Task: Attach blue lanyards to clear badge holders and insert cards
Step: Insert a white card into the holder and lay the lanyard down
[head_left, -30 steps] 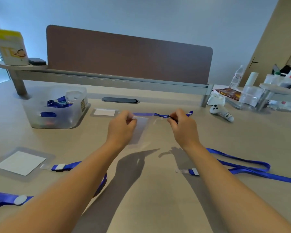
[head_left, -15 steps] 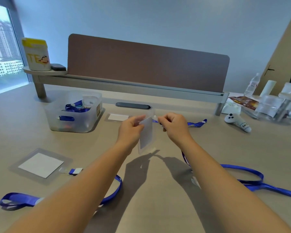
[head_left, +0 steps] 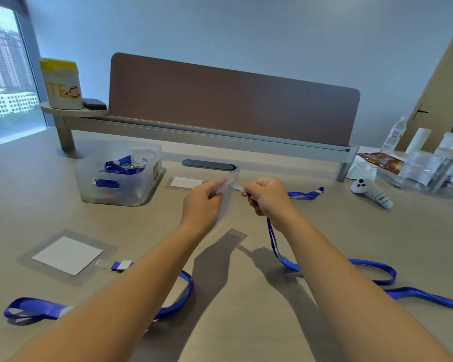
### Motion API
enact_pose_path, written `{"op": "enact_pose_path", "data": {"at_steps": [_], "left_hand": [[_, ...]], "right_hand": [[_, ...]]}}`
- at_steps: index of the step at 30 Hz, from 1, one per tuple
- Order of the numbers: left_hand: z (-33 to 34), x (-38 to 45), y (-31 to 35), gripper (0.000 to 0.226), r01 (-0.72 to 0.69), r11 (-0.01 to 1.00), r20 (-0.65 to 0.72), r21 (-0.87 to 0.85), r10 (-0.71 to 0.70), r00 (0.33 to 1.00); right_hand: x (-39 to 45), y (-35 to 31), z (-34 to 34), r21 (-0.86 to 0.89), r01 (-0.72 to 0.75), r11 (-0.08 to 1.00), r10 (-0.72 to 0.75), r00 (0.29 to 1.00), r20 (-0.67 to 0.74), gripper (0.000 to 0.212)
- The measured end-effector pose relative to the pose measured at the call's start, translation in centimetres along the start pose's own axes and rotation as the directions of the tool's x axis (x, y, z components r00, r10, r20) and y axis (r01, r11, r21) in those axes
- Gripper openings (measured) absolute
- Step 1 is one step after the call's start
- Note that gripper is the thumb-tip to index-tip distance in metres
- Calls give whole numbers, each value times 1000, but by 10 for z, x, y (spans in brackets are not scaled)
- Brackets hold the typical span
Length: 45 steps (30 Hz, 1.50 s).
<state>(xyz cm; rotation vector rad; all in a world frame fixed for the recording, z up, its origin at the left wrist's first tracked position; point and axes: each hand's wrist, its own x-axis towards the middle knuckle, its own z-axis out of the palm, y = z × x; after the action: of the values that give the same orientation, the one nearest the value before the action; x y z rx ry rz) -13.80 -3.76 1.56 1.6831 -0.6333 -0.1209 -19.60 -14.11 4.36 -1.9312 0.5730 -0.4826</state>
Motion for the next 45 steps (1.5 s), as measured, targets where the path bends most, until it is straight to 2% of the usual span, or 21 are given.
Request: {"op": "enact_pose_path", "data": {"at_steps": [6, 9, 12, 15, 17, 20, 24, 27, 30, 34, 36, 38, 40, 41, 43, 45], "left_hand": [[-4, -3, -1, 37, -104, 980, 9, 170, 104, 995], [-6, -2, 0, 39, -111, 977, 17, 185, 109, 994], [-7, 0, 0, 43, -122, 971, 43, 207, 116, 992], [-11, 0, -4, 45, -194, 930, 45, 311, 190, 981], [-16, 0, -8, 45, -282, 855, 38, 435, 295, 955], [-24, 1, -10, 48, -455, 617, 133, 643, 494, 859], [-34, 4, -15, 57, -522, 345, 278, 780, 556, 783], [-38, 3, -14, 60, -527, 239, 343, 816, 534, 773], [-40, 2, -17, 63, -528, 199, 362, 826, 531, 766], [-41, 3, -22, 64, -532, 290, 326, 796, 534, 780], [-38, 1, -17, 61, -520, 440, 291, 732, 488, 823], [-36, 2, -13, 55, -429, 614, 265, 662, 344, 901], [-36, 3, -9, 52, -324, 789, 287, 523, 195, 938], [-36, 4, -6, 48, -281, 860, 278, 426, 171, 945], [-37, 6, -4, 37, -203, 942, 214, 269, 147, 966], [-36, 9, -1, 28, -147, 971, 132, 190, 123, 984]], "right_hand": [[-3, -5, 1, 31, -13, 999, 12, 1000, 4, 34], [-5, -6, 2, 62, -1, 998, -1, 999, 36, 31], [-6, -6, 4, 130, -9, 991, 0, 998, 67, 28], [-6, -8, 6, 197, -48, 979, 32, 996, 84, 27], [-6, -12, 7, 246, -104, 964, 82, 992, 97, 27], [-7, -15, 8, 260, -169, 951, 142, 983, 119, 33], [-7, -16, 10, 187, -205, 961, 180, 974, 139, 37], [-7, -14, 13, 177, -202, 963, 179, 974, 140, 30], [-7, -12, 14, 180, -187, 966, 162, 976, 144, 26], [-5, -11, 17, 189, -161, 969, 135, 980, 143, 23], [-3, -11, 19, 175, -136, 975, 116, 986, 123, 23], [-2, -10, 21, 151, -93, 984, 76, 991, 111, 24], [-2, -8, 22, 133, -51, 990, 37, 994, 106, 25], [-2, -8, 23, 121, -33, 992, 21, 995, 102, 25], [-3, -8, 24, 90, 3, 996, -12, 995, 101, 27], [-4, -10, 26, 68, 40, 997, -48, 992, 114, 24]]}}
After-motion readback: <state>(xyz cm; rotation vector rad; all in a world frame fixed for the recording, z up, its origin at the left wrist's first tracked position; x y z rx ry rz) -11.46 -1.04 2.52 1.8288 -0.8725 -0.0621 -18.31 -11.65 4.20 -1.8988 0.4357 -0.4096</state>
